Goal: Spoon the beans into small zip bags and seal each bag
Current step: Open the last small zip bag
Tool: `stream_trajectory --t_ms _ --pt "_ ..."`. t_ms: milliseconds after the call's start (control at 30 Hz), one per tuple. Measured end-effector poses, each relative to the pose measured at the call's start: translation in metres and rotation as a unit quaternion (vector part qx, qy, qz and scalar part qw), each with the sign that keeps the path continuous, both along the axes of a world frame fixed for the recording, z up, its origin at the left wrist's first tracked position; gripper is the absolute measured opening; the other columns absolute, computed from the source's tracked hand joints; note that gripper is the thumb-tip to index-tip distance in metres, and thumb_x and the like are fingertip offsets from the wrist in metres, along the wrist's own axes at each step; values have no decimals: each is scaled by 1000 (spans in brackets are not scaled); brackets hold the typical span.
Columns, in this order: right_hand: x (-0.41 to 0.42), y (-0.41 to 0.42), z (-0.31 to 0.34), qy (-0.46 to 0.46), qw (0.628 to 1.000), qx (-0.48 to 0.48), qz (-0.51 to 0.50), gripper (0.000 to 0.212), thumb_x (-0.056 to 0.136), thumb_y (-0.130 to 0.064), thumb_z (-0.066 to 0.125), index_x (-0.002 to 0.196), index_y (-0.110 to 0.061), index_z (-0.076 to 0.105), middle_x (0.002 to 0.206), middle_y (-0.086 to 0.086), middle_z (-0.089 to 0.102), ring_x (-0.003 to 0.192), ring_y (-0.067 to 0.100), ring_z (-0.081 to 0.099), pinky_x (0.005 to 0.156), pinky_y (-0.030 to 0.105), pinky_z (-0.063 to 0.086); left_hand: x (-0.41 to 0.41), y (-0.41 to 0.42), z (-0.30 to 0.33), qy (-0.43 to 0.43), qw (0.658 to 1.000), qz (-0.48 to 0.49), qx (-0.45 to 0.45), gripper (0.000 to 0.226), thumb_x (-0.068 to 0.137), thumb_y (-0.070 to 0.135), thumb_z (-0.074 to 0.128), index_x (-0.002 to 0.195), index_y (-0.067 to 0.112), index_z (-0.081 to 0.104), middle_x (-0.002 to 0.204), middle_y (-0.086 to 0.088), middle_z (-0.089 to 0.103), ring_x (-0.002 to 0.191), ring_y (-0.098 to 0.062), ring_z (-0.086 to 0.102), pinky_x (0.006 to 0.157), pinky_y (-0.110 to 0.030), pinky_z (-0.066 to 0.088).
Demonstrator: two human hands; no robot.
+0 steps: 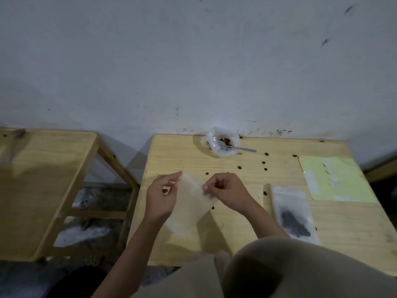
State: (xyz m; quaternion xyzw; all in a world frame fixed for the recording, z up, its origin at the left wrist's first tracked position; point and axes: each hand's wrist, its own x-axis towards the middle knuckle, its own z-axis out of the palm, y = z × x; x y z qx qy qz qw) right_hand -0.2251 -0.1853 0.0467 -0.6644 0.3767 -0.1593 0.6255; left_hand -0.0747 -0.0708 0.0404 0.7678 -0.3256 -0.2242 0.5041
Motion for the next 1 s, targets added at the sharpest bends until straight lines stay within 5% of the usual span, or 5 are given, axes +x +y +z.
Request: stream_trajectory --t_ms 133,433,700,867,1000 --pt "-17 -18 18 -39 995 -8 -87 14 76 -4 75 66 -1 67 66 3 68 64 13 61 66 29 50 -26 -27 28 -11 998 47 -33 31 86 16 66 107 37 58 116 12 49 97 2 52 74 -9 38" --pt "-42 -31 49 -112 989 -2 -95 17 74 4 74 60 -1 65 66 3 70 63 12 65 61 19 49 -81 -66 64 92 990 -12 -101 14 80 8 72 83 14 59 78 8 68 72 -14 69 68 -29 55" --pt "-49 -35 49 -105 986 60 -112 12 73 0 76 67 4 67 72 11 70 56 8 61 53 15 44 -86 -80 65 132 988 35 -70 18 76 -5 68 77 13 70 74 -4 72 70 -26 69 73 -44 57" --pt "-49 -38 49 -81 985 73 -131 17 74 -7 77 63 -1 66 64 10 67 50 7 55 50 15 41 -85 -82 64 186 978 76 -51 13 70 9 81 81 10 73 76 -2 74 69 -15 70 73 -37 59" --pt "-49 -45 49 -45 988 86 -120 21 73 -3 76 57 -3 63 55 8 61 47 12 52 47 20 42 -83 -83 60 188 978 80 -39 14 70 1 80 79 8 72 75 -1 72 64 -8 67 73 -36 59"
